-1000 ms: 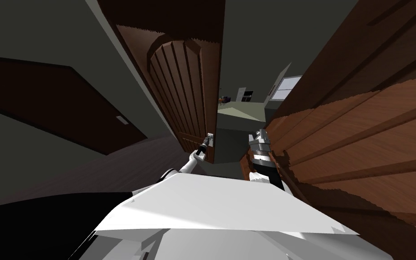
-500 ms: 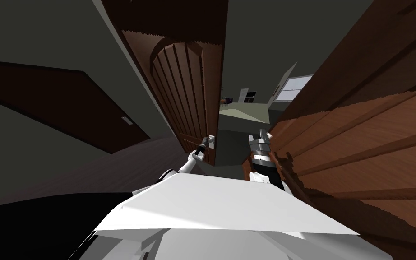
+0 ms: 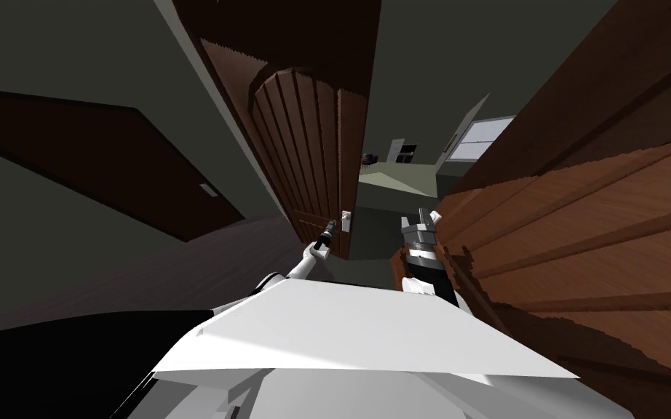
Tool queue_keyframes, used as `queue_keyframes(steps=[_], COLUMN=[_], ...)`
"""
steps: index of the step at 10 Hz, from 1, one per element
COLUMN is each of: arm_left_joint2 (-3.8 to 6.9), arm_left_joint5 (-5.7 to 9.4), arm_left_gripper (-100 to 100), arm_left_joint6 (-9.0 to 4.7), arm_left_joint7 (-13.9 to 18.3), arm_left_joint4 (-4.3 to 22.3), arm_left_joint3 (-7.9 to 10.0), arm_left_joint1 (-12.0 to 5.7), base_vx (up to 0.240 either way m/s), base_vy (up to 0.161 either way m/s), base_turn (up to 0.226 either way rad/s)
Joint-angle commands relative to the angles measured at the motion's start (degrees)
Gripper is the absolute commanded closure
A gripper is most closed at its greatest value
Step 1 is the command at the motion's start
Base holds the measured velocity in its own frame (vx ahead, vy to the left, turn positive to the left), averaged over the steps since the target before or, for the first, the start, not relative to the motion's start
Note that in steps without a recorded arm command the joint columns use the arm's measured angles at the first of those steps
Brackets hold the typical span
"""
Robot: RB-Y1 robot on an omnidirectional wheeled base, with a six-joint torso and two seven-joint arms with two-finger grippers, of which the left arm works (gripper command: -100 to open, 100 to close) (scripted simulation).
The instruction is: Push the door open
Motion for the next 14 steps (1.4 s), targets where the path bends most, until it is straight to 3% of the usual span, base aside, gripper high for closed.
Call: queue_keyframes(steps=[1, 5, 6, 10, 14], arm_left_joint2=[-0.31, -1.88, -1.61, -0.87, -1.07], arm_left_joint5=[0.07, 0.26, 0.24, 0.27, 0.30], arm_left_gripper=[-100, -100, -100, -100, -100], arm_left_joint6=[0.27, 0.65, 0.30, -0.08, -0.48], arm_left_joint7=[0.3, 0.8, 0.7, 0.6, 0.3], arm_left_joint4=[-0.5, -1.3, -0.6, -0.2, 0.2], arm_left_joint3=[-0.51, -1.62, -1.40, -0.91, -0.33], arm_left_joint1=[0.22, 0.47, 0.18, 0.02, -0.17], base_vx=[-0.238, -0.246, -0.111, 0.151, 0.199], base_vy=[0.027, 0.021, 0.014, -0.064, -0.072], base_turn=[0.000, 0.003, -0.006, -0.020, -0.024])
